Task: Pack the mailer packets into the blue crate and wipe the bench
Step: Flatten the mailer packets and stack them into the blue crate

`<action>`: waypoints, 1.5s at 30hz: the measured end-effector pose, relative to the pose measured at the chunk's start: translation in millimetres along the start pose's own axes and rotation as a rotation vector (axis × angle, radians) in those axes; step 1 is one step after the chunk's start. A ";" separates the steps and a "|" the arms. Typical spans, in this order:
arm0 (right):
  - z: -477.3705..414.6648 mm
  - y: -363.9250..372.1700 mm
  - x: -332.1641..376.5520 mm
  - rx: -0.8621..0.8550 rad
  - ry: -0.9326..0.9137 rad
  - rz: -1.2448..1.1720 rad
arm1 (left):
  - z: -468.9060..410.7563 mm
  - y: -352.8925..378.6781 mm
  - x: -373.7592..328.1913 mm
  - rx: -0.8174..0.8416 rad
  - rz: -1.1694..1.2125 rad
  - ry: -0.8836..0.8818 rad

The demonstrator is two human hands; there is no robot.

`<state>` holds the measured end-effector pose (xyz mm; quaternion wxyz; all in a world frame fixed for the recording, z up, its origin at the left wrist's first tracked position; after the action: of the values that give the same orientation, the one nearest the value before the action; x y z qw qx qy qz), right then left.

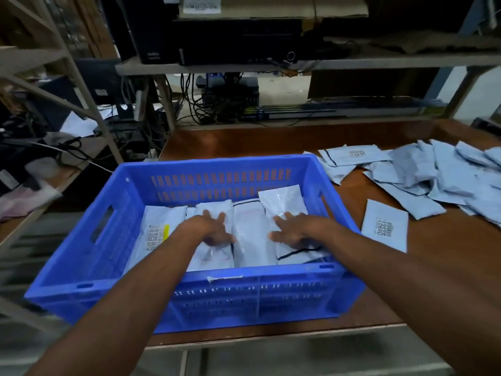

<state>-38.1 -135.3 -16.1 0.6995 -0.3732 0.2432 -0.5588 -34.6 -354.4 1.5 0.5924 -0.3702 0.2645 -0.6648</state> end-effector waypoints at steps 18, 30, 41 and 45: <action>142.5 44.5 -325.8 -0.804 0.225 -0.404 | 68.8 -36.9 -387.1 -0.490 0.197 0.479; 31.8 83.8 -403.8 -0.404 0.180 -0.205 | -28.1 48.5 -407.4 -0.512 0.220 0.323; 123.7 137.5 -326.3 -0.471 0.115 -0.125 | 0.4 66.9 -390.8 -0.604 0.373 0.114; 130.2 130.4 -313.5 -0.573 0.084 -0.086 | -8.2 63.6 -396.1 -0.537 0.420 0.096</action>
<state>58.2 211.9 -65.1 0.5308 -0.5420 0.4039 -0.5113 5.9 24.4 -124.4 0.5849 -0.4187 0.5279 -0.4516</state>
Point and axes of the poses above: each hand's wrist, its own z-axis away from the middle knuckle, its own y-axis out of the palm, x = y × z, the point moved 2 cm from there along -z, towards the middle knuckle, and after that the axes turned 7 degrees about -y, right-handed, at the moved point
